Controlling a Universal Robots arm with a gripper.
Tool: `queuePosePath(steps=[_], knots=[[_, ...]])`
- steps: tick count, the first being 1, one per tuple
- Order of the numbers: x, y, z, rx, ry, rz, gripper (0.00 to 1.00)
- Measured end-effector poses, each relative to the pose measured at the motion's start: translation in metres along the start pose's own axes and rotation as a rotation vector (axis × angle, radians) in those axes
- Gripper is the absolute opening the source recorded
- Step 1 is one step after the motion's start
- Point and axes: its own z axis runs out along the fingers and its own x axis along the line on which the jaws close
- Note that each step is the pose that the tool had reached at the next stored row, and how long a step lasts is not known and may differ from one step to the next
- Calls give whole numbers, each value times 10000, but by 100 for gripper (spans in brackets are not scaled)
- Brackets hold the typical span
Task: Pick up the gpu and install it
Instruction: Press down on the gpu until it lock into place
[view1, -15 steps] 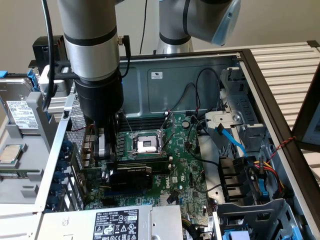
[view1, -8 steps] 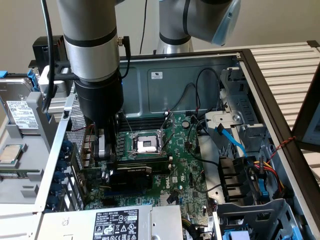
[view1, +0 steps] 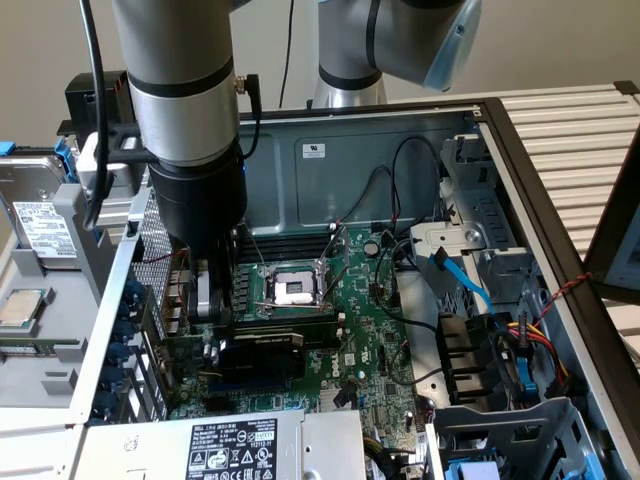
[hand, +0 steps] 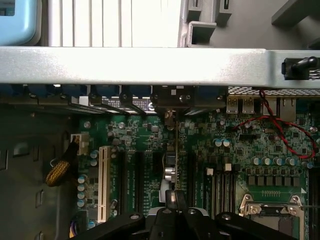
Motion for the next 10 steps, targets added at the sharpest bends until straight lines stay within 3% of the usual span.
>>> queuePosePath(steps=[10], knots=[[13, -4, -1, -4, -144, 2, 11]])
